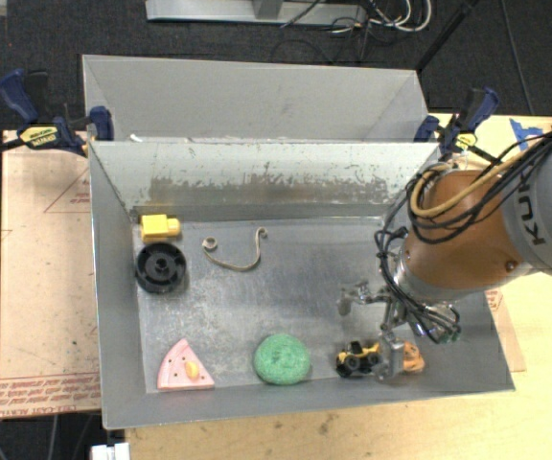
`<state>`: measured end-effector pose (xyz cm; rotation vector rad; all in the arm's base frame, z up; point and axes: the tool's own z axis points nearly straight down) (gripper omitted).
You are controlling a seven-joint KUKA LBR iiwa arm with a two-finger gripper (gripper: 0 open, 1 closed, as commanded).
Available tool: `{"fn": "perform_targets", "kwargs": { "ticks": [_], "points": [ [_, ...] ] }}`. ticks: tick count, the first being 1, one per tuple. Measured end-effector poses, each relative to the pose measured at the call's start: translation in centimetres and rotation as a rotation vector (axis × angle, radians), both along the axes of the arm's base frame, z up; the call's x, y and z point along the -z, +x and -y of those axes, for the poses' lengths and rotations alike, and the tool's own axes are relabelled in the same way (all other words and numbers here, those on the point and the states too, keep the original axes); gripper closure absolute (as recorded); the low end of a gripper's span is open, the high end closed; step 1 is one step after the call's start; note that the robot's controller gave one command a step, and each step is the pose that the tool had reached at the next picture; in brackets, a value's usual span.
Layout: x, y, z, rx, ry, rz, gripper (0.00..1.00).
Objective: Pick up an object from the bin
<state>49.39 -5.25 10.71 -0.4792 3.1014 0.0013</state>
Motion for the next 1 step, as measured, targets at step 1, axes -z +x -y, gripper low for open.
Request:
{"fn": "perform_targets", "kwargs": {
  "ticks": [1],
  "points": [
    [3.69, 2.4, -1.11, -0.21, -0.001, 0.001, 0.0]
  ]
}}
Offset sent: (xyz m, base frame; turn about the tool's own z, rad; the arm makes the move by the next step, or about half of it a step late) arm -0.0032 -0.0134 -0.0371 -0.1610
